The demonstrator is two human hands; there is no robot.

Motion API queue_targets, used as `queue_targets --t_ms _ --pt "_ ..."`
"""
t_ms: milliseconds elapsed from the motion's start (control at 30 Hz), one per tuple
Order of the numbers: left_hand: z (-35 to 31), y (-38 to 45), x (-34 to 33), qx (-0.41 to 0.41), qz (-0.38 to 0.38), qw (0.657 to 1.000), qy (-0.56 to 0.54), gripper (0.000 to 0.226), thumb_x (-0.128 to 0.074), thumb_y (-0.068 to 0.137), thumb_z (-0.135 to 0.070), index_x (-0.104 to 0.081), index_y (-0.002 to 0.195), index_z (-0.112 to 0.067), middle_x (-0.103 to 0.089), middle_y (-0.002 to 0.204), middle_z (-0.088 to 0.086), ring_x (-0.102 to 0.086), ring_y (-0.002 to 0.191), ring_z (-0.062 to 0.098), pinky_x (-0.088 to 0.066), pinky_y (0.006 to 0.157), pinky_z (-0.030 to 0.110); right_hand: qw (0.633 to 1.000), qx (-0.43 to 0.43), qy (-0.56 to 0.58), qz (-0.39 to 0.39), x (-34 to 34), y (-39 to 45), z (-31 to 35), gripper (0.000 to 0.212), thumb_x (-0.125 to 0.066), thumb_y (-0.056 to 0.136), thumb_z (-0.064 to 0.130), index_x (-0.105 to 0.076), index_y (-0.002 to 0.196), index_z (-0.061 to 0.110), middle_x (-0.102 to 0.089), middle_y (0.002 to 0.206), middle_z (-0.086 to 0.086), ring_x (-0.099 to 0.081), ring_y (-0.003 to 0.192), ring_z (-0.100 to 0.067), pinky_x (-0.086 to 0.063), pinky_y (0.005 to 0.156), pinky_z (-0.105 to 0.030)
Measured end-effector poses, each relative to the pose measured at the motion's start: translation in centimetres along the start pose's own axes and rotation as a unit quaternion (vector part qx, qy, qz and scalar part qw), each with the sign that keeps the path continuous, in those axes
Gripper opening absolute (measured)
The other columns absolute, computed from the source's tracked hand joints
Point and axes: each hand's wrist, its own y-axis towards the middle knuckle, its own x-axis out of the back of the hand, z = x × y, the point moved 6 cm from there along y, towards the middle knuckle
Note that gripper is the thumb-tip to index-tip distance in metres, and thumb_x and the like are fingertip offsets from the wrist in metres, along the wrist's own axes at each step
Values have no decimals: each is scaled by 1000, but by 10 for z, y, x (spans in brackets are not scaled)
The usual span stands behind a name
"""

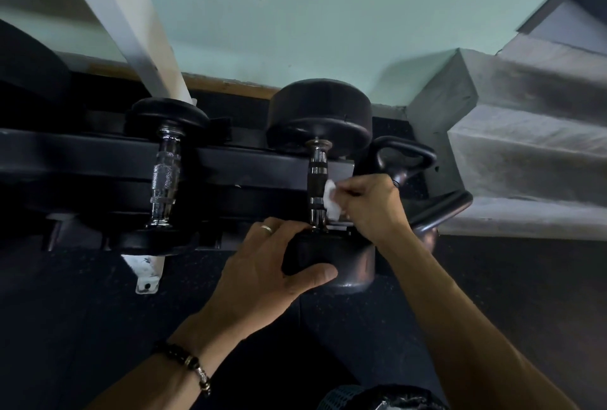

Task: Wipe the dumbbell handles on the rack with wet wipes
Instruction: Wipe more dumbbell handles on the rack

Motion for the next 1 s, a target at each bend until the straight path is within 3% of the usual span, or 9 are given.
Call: queue_targets --t_ms 100,200,333,367,567,633,767,900,1000 --pt "-3 0 0 -2 17 1000 1 70 -51 68 -80 -41 129 -48 -32 113 -38 -37 116 -4 -45 99 33 993 -25 97 -70 -5 24 14 15 -76 85 27 -79 97 20 -76 89 2 -72 87 -15 -59 85 -34" --pt "-2 1 0 0 29 1000 -4 71 -52 69 -79 -41 130 -45 -34 115 -31 -38 117 -3 -46 99 34 990 -53 122 -45 -8 27 15 6 -78 84 25 -77 89 22 -75 86 0 -72 78 -16 -61 81 -39" --pt "-4 -2 -1 4 30 999 -18 75 -48 65 -82 -40 130 -44 -30 113 -38 -37 118 -2 -46 100 35 990 -71 -40 113 -1 -15 -1 2 -79 83 19 -77 82 19 -75 83 -2 -70 77 -18 -57 76 -29" --pt "-5 -2 -1 6 30 999 -23 75 -48 65 -81 -40 130 -44 -28 113 -39 -37 118 -1 -46 100 35 990 -65 -47 116 -2 -19 -4 1 -79 83 20 -78 82 20 -75 82 0 -70 82 -16 -56 79 -29" --pt "-3 -1 -3 -3 24 999 -32 72 -49 67 -81 -41 127 -42 -34 114 -28 -35 116 -1 -45 96 28 985 -71 143 -63 -9 33 21 12 -81 80 30 -79 89 22 -76 84 1 -72 85 -17 -58 88 -37" --pt "-3 0 -5 0 34 999 -32 74 -47 68 -79 -40 130 -39 -35 117 -21 -32 117 0 -41 95 24 988 -79 125 -38 -8 31 17 12 -82 80 31 -78 84 21 -75 80 1 -71 79 -14 -59 83 -33" --pt "-4 -2 -5 12 40 998 -45 72 -51 74 -73 -40 133 -33 -33 123 -15 -30 122 3 -41 100 27 984 -117 -8 133 -7 -18 -13 11 -82 80 24 -79 88 17 -75 81 1 -70 78 -12 -56 75 -26" --pt "-4 -2 -6 11 37 998 -48 74 -48 72 -76 -40 133 -34 -32 121 -17 -30 121 2 -41 99 25 988 -114 108 9 -3 4 1 7 -78 83 17 -76 78 21 -75 83 -1 -69 81 -13 -57 84 -32" --pt "-2 -2 -7 8 34 998 -43 75 -48 71 -77 -40 132 -35 -32 121 -17 -30 120 2 -40 97 24 994 -97 20 52 -7 7 3 8 -70 90 14 -78 86 12 -76 92 -7 -69 87 -19 -53 89 -33"
